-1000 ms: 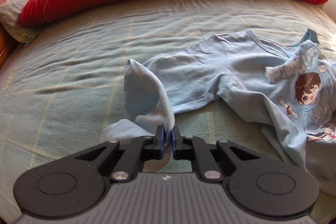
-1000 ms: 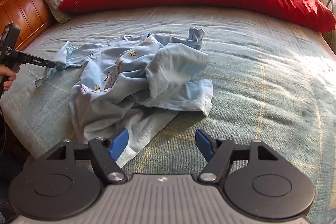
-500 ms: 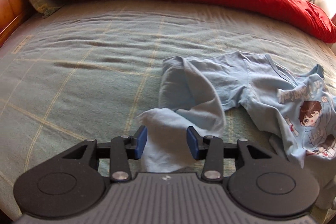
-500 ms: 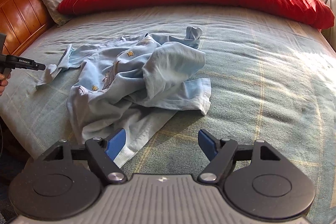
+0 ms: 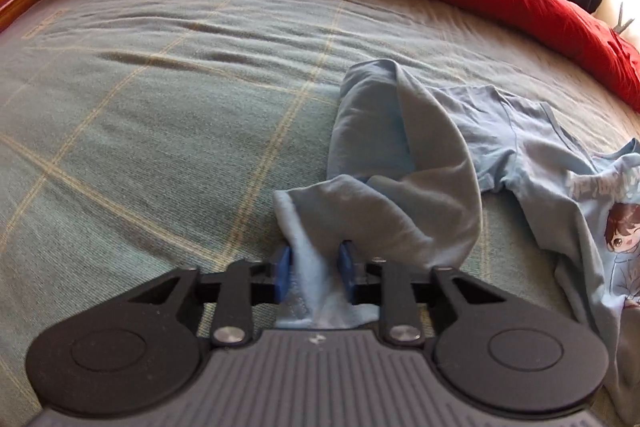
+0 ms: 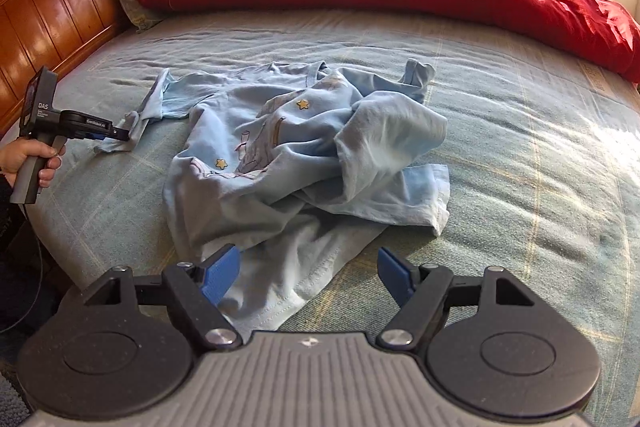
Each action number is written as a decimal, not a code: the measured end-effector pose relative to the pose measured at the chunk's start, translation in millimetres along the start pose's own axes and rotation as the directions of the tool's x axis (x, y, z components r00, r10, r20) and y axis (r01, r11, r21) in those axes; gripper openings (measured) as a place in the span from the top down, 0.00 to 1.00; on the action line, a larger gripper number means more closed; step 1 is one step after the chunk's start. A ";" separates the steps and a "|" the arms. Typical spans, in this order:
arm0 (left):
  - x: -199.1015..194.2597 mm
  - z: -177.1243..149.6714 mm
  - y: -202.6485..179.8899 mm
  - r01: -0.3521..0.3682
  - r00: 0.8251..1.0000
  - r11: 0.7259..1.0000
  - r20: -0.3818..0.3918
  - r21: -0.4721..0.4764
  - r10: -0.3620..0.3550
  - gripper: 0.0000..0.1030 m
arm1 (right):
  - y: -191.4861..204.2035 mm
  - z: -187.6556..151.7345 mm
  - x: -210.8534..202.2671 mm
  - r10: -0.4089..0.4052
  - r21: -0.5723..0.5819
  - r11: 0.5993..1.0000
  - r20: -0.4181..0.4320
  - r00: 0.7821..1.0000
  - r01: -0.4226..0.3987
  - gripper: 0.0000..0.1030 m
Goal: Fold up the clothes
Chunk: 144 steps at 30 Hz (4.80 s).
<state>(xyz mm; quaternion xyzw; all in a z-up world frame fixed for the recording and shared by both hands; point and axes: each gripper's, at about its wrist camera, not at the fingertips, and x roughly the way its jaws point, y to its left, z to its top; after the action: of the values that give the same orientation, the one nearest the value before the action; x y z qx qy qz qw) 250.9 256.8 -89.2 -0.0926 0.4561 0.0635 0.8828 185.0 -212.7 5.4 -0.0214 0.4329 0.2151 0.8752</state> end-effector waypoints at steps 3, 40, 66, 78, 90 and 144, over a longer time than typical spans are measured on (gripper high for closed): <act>-14.7 3.7 3.6 -0.018 0.999 1.000 0.029 0.001 0.018 0.97 | 12.9 5.0 0.0 0.014 -0.036 0.999 0.002 1.000 -0.014 0.23; -20.2 79.2 165.9 -0.406 0.910 0.897 0.017 -0.176 0.415 0.59 | 43.1 38.9 38.5 0.008 -0.086 0.996 -0.026 1.000 -0.010 0.23; -73.1 0.9 -143.9 0.097 0.988 0.893 0.065 0.439 -0.140 0.45 | -7.2 -17.4 -12.3 -0.047 0.047 0.998 0.098 0.994 0.042 0.23; -102.7 -98.5 -264.8 0.235 0.952 0.763 0.016 0.602 -0.305 0.39 | -39.9 -35.0 -1.8 -0.052 -0.008 0.999 0.087 0.995 0.053 0.50; -108.6 -122.7 -283.1 0.197 0.963 0.805 0.042 0.560 -0.265 0.34 | -70.8 -12.9 46.3 -0.078 -0.259 0.960 0.103 0.992 0.103 0.57; -146.4 -132.8 -333.1 0.199 0.956 0.765 0.051 0.613 -0.290 0.22 | -265.1 -105.1 -81.1 -0.530 0.029 0.847 -0.028 0.848 0.531 0.94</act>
<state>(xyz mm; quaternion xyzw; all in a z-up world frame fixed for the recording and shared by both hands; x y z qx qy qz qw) 126.7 -101.4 -9.7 0.1383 0.3723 -0.1939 0.8970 167.8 -505.5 -37.5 -0.1265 0.4221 -0.0427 0.8967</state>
